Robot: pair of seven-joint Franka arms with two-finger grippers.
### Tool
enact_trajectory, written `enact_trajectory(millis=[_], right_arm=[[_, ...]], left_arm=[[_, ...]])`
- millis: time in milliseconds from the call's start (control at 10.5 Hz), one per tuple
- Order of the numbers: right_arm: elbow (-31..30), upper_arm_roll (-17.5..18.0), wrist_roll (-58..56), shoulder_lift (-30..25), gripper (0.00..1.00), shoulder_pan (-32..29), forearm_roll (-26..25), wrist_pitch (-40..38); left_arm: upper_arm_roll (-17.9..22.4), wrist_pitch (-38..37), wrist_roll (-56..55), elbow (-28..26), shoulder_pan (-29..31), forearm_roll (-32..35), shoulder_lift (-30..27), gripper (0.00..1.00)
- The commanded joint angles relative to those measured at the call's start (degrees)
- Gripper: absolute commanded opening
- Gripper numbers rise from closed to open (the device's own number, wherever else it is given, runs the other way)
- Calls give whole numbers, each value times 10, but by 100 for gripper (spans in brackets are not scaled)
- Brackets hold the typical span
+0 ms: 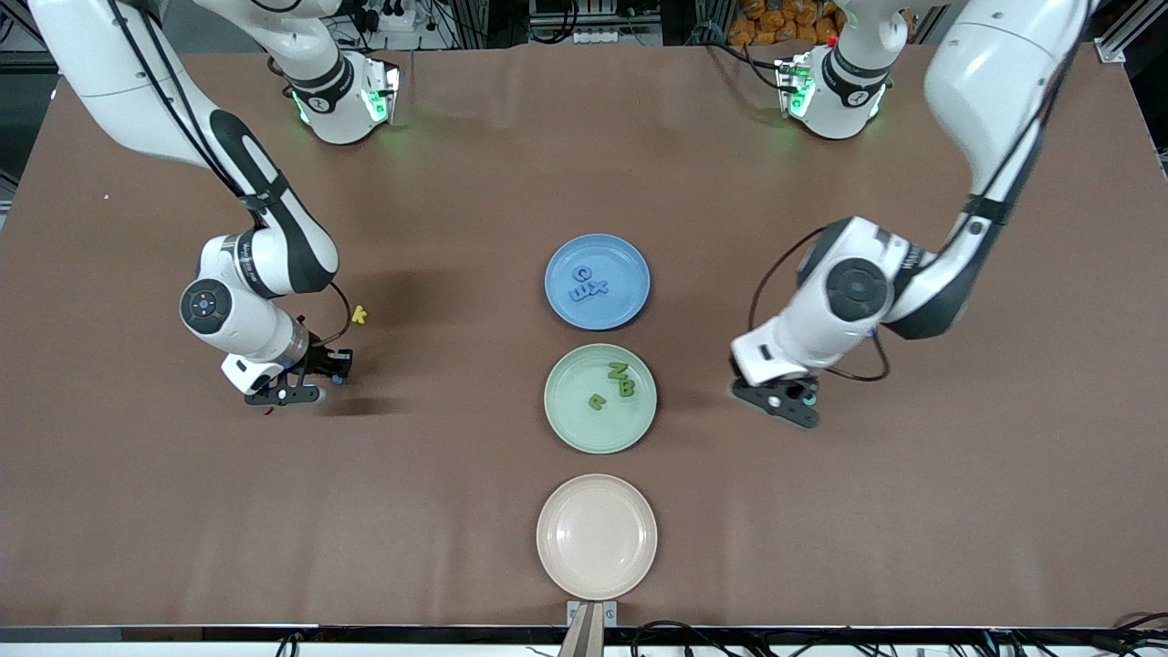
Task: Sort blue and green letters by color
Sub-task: 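Grasp the blue I and the green P with both grippers, then drop the green P on the green plate, the blue I on the blue plate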
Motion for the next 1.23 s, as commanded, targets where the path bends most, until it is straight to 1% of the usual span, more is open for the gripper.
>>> enact_trajectory(millis=[0, 95, 284, 379, 474, 569, 758, 853, 948, 1043, 1138], right_arm=[[7, -4, 16, 2, 3, 5, -4, 1], [7, -4, 16, 2, 0, 5, -4, 1], [11, -4, 17, -4, 0, 5, -3, -7], [11, -5, 25, -15, 0, 5, -1, -12], [12, -5, 78, -32, 0, 9, 1, -40], [18, -4, 137, -41, 0, 26, 1, -65], [19, -1, 246, -43, 0, 73, 1, -72], [19, 1, 293, -43, 0, 91, 1, -72], [19, 8, 326, -44, 0, 108, 3, -72], [20, 18, 359, -45, 0, 129, 25, -72], [26, 24, 374, -48, 0, 149, 49, -72]], left_arm=[[6, -11, -144, 68, -89, -5, 52, 0], [7, -11, -173, 84, -117, -5, 62, 0], [10, -11, -225, 123, -156, -5, 91, 0], [19, -11, -249, 138, -175, -5, 103, 0], [40, -8, -268, 141, -200, -6, 108, 0], [60, -3, -284, 149, -226, -7, 115, 0], [91, 4, -305, 171, -265, -7, 137, 1], [94, 6, -305, 177, -270, -7, 143, 7], [95, 17, -305, 177, -270, -7, 148, 15], [96, 21, -303, 176, -270, -7, 152, 49], [97, 21, -295, 174, -267, -3, 152, 99]])
